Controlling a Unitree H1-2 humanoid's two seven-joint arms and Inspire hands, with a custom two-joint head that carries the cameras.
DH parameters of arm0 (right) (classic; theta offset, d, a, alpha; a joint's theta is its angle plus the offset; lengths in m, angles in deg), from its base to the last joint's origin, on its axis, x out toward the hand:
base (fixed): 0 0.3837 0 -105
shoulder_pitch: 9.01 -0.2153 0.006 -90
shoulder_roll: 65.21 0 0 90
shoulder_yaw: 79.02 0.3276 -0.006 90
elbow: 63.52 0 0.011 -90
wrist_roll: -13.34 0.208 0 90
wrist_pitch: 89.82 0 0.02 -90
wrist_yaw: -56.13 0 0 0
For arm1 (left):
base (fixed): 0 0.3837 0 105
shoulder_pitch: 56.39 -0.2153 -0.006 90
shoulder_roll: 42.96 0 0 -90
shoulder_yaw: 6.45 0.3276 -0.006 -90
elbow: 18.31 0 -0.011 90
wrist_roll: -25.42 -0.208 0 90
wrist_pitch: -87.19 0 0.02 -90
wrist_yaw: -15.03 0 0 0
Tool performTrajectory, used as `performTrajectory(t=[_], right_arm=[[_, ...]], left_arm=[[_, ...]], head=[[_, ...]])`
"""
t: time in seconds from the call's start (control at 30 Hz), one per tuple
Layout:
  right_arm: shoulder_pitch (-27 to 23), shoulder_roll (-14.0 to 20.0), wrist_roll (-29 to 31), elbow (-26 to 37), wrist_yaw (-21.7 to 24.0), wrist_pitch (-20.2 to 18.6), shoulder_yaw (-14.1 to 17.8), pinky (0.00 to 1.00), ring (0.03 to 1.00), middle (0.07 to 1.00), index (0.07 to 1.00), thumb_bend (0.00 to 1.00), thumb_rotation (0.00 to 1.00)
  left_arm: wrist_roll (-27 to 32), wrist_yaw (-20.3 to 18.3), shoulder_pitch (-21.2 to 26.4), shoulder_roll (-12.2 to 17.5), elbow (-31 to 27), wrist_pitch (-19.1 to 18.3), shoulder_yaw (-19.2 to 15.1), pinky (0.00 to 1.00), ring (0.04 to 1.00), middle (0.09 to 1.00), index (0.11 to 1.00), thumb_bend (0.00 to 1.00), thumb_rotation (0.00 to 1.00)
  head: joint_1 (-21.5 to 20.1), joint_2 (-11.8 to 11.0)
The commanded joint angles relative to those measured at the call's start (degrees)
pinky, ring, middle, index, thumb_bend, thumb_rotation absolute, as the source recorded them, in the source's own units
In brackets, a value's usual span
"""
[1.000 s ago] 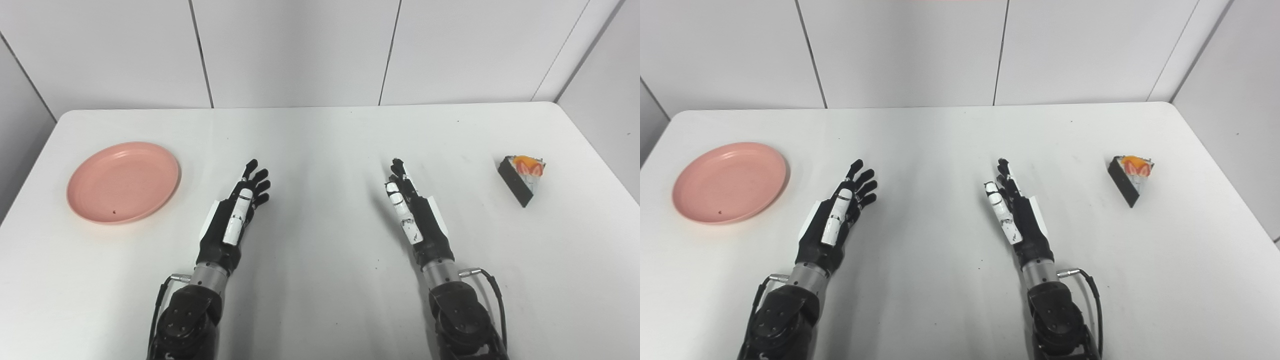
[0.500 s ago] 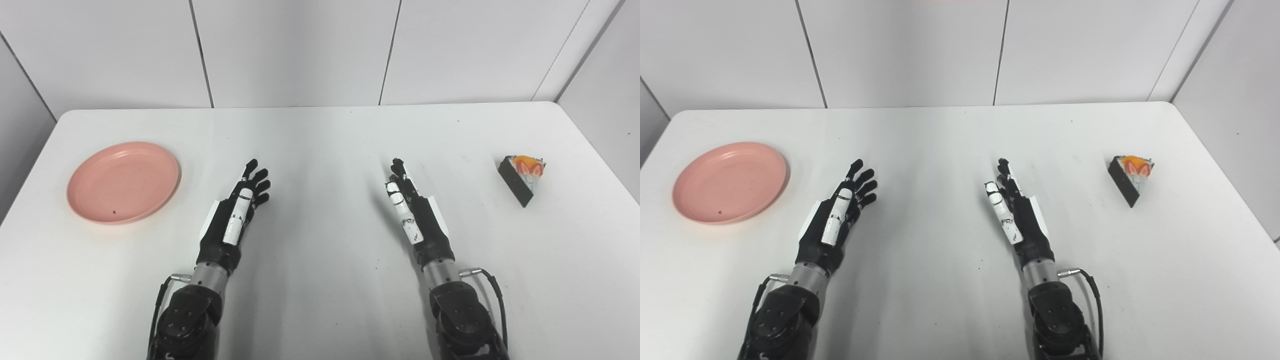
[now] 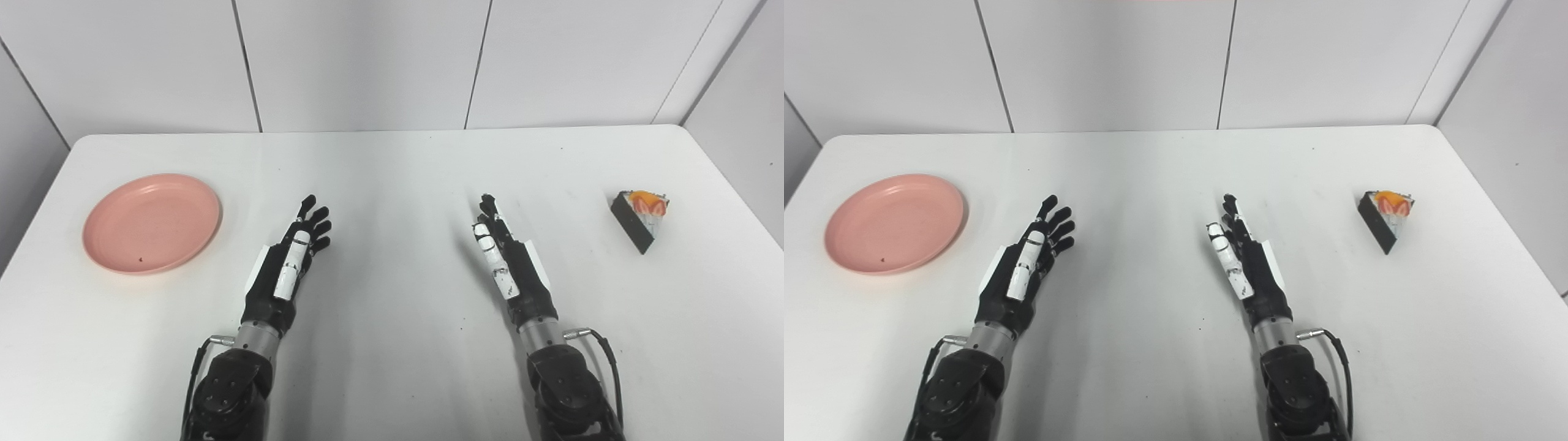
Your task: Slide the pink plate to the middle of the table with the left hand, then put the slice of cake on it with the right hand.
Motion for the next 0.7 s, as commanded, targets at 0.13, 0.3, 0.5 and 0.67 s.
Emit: performTrajectory(t=[0.13,0.3,0.5,0.67], right_arm=[[-0.79,2.55,3.38,2.0,2.13,1.16,1.69,0.99,0.987,0.999,0.999,0.18,1.0],[-1.06,3.69,4.85,0.63,2.76,2.48,2.45,1.0,0.992,1.0,1.0,0.13,1.0],[-1.78,4.51,6.96,-2.26,3.7,4.81,3.17,1.0,1.0,1.0,1.0,0.12,1.0],[-1.92,4.89,7.31,-3.78,3.88,7.13,3.39,1.0,0.999,1.0,1.0,0.12,1.0]], left_arm=[[-1.82,1.77,1.42,-2.74,5.51,0.81,1.55,0.94,0.941,0.955,0.968,0.37,1.0],[-3.41,3.33,2.73,-4.24,9.81,3.95,2.15,0.92,0.942,0.955,0.967,0.35,1.0],[-4.99,4.64,4.44,-5.1,14.55,7.46,2.54,0.92,0.941,0.951,0.965,0.33,1.0],[-5.48,4.92,4.96,-5.3,16.01,8.91,2.71,0.92,0.944,0.952,0.968,0.33,1.0]], head=[[4.93,-1.89],[9.43,-4.28],[11.72,-5.4],[11.95,-5.51]])
